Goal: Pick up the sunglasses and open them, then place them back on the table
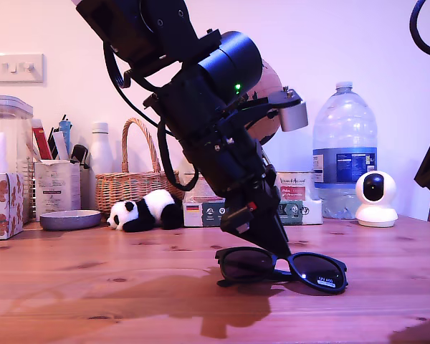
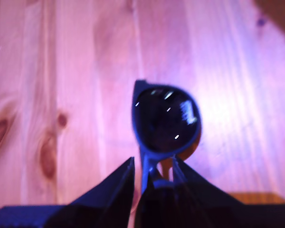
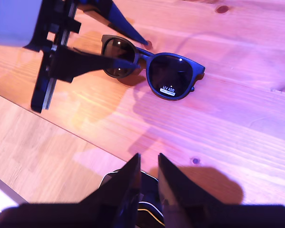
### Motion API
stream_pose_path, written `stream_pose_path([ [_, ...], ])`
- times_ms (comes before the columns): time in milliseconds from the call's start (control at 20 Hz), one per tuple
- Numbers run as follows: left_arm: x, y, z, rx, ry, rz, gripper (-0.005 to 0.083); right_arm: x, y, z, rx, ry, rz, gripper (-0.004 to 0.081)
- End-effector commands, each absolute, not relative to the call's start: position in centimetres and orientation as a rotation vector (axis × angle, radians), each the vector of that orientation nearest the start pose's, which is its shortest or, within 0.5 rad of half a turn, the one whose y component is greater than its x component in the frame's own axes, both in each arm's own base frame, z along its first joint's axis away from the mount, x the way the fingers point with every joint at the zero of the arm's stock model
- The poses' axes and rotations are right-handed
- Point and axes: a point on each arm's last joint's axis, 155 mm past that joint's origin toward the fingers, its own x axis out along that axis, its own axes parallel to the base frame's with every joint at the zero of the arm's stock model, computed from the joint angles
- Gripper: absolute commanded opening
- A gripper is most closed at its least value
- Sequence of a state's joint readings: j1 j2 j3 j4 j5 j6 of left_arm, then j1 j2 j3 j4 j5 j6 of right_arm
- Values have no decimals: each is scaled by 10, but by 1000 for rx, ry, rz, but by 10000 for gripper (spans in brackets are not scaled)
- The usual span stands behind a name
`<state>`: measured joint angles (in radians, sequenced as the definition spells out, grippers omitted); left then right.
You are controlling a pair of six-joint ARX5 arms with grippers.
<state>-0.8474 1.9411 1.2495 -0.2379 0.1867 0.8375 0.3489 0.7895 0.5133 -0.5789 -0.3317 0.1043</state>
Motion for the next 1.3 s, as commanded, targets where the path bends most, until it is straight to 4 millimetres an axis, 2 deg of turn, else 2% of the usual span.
stream_pose_path([
  [0,298,-392,28,1020,492,-1325,221,207,141,94,82,914,599,95],
  [200,302,-386,7,1056,542,-1296,221,207,141,94,82,915,599,95],
  [550,310,-396,21,1046,497,-1286,206,207,141,94,82,917,598,95],
  [800,309,-394,22,1059,521,-1290,72,207,140,94,80,914,596,95],
  [1150,307,-391,20,1065,535,-1296,53,207,140,94,81,914,596,95],
  [1250,307,-391,20,1067,539,-1296,10,207,140,94,81,913,596,95],
])
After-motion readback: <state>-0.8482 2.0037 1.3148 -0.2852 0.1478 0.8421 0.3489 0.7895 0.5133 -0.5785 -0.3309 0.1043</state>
